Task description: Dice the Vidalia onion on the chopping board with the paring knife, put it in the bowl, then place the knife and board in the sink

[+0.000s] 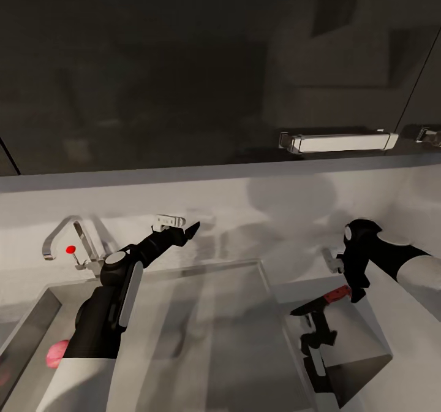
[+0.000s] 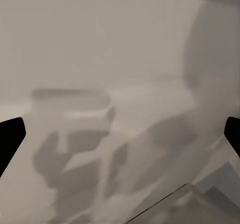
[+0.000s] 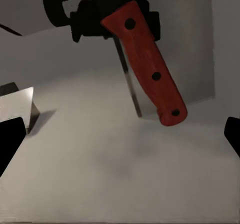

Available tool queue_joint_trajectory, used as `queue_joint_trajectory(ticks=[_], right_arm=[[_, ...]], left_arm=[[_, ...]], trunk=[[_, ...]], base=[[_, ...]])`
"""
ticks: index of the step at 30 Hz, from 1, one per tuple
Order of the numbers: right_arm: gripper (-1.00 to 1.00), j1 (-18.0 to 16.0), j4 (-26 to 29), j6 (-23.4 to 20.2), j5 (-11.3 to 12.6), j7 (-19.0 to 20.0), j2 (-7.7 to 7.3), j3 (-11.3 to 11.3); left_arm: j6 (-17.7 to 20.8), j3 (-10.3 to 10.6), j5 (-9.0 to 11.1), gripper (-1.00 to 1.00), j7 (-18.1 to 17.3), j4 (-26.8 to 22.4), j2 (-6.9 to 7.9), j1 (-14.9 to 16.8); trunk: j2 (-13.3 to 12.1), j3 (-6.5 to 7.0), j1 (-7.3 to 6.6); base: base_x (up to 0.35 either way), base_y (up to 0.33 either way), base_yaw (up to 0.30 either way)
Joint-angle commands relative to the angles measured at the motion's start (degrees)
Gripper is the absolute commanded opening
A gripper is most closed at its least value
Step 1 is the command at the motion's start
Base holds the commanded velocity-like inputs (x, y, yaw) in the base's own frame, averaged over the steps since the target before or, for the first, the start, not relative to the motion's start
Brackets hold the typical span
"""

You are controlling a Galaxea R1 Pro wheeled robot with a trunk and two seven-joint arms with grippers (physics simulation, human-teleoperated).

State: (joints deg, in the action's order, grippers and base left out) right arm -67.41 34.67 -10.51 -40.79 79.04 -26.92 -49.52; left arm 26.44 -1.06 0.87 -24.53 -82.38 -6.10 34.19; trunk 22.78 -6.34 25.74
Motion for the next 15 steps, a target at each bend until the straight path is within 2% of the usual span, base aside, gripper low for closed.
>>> queue_joint_trajectory(ticks=[1, 5, 15], right_arm=[[1.0, -0.09, 0.14, -0.62, 0.1, 0.15, -0.07, -0.86], [1.0, -0.09, 0.14, -0.62, 0.13, 0.19, -0.06, -1.71], [1.0, -0.09, 0.14, -0.57, 0.17, 0.23, -0.06, -1.83]], left_arm=[[0.46, -0.1, 0.09, 1.0, -0.26, -0.06, -0.05, 0.07], [0.46, -0.1, 0.09, 1.0, -0.26, -0.06, -0.05, 0.07], [0.46, -0.09, 0.09, 1.0, -0.26, -0.06, -0.05, 0.08]], trunk=[[0.14, -0.14, 0.04], [0.14, -0.14, 0.04], [0.14, -0.45, 0.04]], base=[[0.0, 0.0, 0.0], [0.0, 0.0, 0.0], [0.0, 0.0, 0.0]])
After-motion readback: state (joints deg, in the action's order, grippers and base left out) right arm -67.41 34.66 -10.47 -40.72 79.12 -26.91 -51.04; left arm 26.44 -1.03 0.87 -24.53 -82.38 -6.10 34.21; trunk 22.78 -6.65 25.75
